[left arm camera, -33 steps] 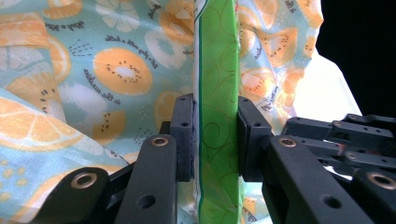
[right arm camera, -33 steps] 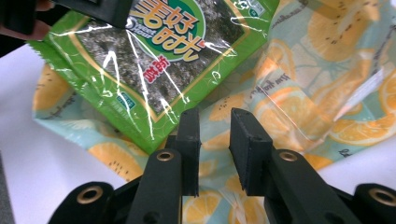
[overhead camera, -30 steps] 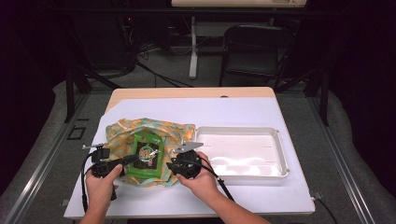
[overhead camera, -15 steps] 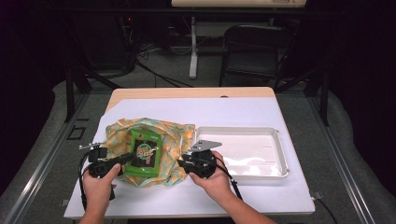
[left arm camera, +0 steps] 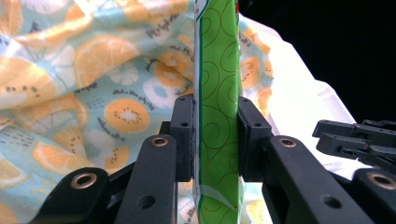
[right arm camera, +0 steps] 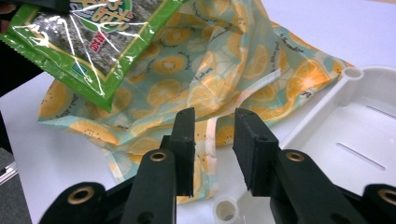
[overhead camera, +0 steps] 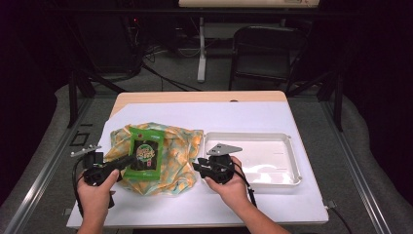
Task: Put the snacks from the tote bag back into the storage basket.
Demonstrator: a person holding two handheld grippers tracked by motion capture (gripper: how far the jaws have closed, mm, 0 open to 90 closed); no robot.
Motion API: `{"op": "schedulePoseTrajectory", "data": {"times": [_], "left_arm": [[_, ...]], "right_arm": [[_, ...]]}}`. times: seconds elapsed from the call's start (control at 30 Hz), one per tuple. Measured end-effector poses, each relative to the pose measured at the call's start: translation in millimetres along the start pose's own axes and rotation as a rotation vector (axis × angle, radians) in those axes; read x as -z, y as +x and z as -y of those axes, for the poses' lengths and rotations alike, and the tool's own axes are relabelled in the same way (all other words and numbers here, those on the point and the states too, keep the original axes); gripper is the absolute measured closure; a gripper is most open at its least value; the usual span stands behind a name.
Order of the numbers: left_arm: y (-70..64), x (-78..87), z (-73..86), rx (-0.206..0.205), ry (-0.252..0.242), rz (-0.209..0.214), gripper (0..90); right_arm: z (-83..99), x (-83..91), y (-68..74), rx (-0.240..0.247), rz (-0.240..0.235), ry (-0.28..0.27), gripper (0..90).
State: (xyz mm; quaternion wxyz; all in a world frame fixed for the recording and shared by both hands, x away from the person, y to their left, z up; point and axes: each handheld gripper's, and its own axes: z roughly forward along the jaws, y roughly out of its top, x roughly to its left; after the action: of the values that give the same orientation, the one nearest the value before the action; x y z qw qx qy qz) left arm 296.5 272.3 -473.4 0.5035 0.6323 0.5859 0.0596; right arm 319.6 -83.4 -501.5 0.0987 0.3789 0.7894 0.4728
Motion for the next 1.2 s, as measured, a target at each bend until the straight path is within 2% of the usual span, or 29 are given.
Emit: {"op": "schedulePoseTrajectory", "data": {"times": [0.33,0.5,0.67,0.77,0.87,0.93,1.07,1.2], "left_arm": [[-3.3,7.0,-2.9,-0.016,-0.021,0.002,72.5],[-7.4,12.6,-7.3,-0.039,-0.033,-0.008,72.5],[-13.4,20.0,-15.0,-0.054,-0.061,-0.016,72.5],[-16.7,21.4,-18.8,-0.058,-0.072,-0.026,72.5],[-20.7,18.7,-23.3,-0.061,-0.071,-0.034,72.5],[-24.8,15.3,-26.3,-0.065,-0.078,-0.033,72.5],[-38.2,5.2,-32.7,-0.088,-0.083,-0.02,72.5],[-51.9,-7.4,-37.2,-0.12,-0.082,-0.001,72.4]], "right_arm": [[1.0,0.9,-4.8,-0.006,0.008,-0.001,65.0],[-0.7,-2.6,-6.4,-0.015,-0.025,-0.005,64.3],[-14.9,-3.0,-12.5,-0.003,-0.039,-0.024,60.1],[-24.6,-4.0,-18.4,0.013,-0.04,-0.016,57.9],[-29.5,-3.8,-26.4,-0.005,-0.056,-0.015,58.9],[-32.7,-2.8,-32.2,-0.002,-0.04,0.014,58.2],[-34.2,1.1,-42.4,-0.04,-0.045,-0.012,56.6],[-31.9,5.3,-46.5,-0.03,-0.029,0.003,54.6]]}}
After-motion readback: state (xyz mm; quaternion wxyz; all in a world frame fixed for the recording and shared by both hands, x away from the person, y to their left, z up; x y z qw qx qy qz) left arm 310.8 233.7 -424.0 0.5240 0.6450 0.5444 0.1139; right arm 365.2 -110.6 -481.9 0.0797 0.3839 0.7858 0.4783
